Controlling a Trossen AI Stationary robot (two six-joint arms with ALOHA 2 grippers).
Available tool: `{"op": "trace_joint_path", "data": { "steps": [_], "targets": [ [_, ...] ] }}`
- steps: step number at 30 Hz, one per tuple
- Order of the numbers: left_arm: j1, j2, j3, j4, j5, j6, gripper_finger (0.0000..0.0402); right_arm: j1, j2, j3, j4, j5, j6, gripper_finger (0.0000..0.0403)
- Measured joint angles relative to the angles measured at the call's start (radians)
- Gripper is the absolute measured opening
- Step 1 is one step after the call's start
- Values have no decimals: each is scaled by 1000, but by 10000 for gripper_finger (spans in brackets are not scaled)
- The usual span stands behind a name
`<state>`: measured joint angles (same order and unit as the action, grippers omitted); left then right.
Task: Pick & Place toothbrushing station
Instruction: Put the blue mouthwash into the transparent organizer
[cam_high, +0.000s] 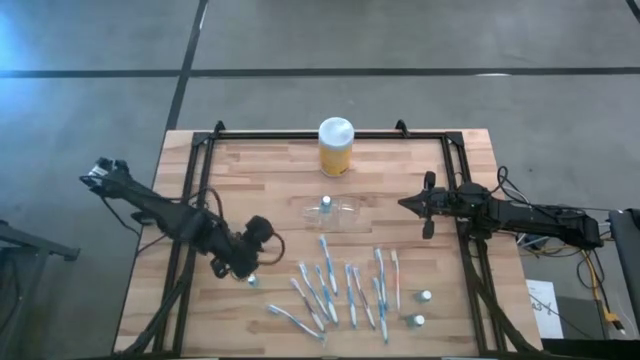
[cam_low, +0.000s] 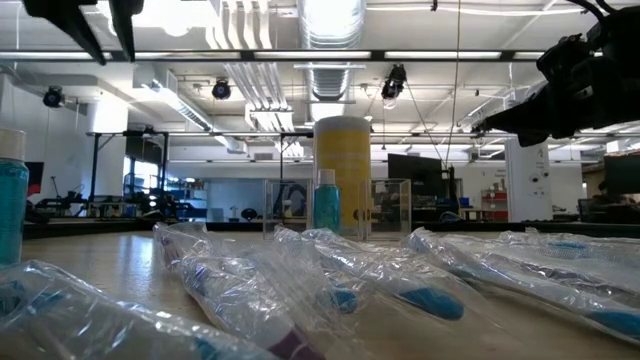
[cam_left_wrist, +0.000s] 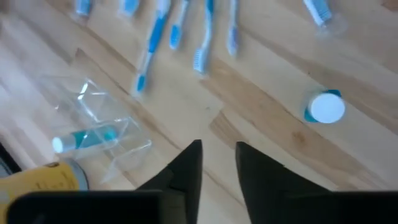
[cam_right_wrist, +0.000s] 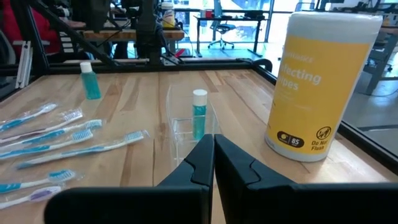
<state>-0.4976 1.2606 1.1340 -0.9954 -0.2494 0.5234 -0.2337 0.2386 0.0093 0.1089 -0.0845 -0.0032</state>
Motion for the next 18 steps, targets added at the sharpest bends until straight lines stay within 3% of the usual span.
{"op": "trace_joint_path", "data": {
  "steps": [9,18],
  "targets": [
    [-65,97,61,-49,-25,-39,187,0,8,0,0,5,4,8],
    [-127,143,74,-158,-69,44,218,0,8,0,0,6,8,8]
  ]
}}
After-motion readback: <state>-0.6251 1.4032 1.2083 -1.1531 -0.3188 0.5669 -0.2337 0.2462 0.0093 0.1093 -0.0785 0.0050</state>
